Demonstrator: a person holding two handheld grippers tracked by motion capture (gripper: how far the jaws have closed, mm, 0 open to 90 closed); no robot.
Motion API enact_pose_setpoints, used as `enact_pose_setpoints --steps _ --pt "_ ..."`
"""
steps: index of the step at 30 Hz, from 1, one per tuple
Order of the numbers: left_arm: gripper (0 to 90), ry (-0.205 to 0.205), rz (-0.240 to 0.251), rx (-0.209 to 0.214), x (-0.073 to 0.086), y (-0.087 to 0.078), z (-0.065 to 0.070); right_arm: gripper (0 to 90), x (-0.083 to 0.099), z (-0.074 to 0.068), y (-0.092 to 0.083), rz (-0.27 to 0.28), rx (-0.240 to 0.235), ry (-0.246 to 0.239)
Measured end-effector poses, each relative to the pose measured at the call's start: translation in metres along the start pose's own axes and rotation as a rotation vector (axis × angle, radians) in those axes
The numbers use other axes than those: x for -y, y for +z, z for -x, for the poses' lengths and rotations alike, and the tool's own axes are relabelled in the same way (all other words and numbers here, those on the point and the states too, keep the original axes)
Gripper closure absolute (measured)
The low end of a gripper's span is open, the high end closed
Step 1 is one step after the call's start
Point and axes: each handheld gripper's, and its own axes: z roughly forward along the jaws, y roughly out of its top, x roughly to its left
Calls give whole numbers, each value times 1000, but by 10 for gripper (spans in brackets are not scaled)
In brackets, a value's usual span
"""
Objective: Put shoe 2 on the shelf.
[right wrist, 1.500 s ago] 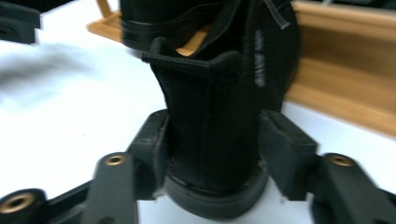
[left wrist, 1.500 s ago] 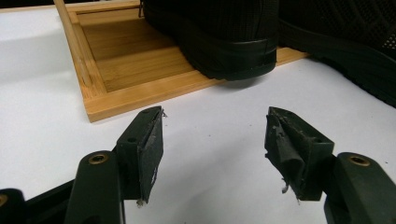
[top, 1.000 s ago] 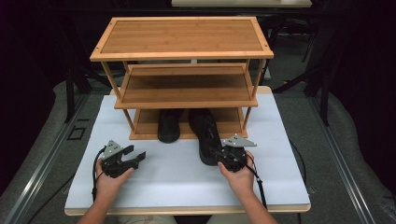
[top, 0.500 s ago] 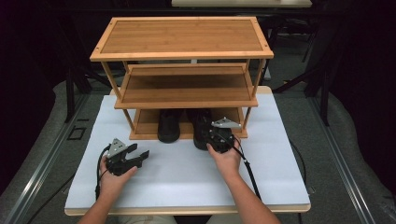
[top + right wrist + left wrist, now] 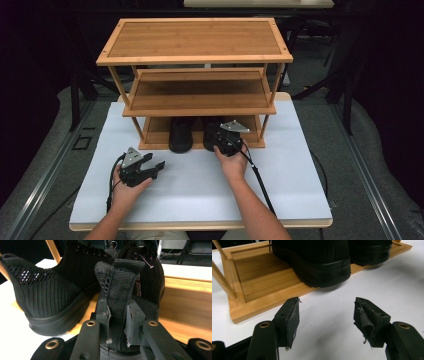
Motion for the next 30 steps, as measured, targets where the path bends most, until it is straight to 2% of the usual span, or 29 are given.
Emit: enact_pose_setpoints --steps 2,3,5,7,10,11,13,14,16,19,20,22,25,27,30 --pt "378 7 7 0 -2 4 1 719 -1 1 4 6 -5 3" --pt "377 5 12 0 -3 5 2 674 -2 2 3 4 -11 2" --pt "378 2 22 -2 -4 8 2 581 -2 1 -1 1 -3 4" --pt "379 3 12 -8 -7 11 0 533 -2 1 -8 24 -2 -16" --pt "378 -11 37 -18 -16 17 -1 510 0 4 -20 46 -23 -22" --pt "377 -17 50 -19 -17 19 -1 505 1 5 -23 36 -27 -20" --pt "361 -20 35 -18 -24 26 0 472 4 7 -25 33 -45 -15" --pt "352 -18 46 -28 -26 32 1 452 5 8 -24 21 -45 -18" --pt "326 -34 47 -31 -30 41 3 449 8 7 -19 -11 -49 -23" --pt "288 -30 45 -50 -36 51 6 434 11 5 -12 -11 -40 -9" --pt "288 -32 64 -57 -37 55 7 429 12 5 -11 -16 -39 -4" --pt "280 -36 49 -68 -40 62 8 418 13 4 -7 0 -23 -7" --pt "278 -35 43 -57 -43 69 9 421 15 4 -4 -3 -14 -11" --pt "292 -22 31 -57 -46 73 13 460 15 3 -4 1 -7 -19" --pt "292 -14 21 -58 -49 75 17 478 14 3 -3 2 -19 9"
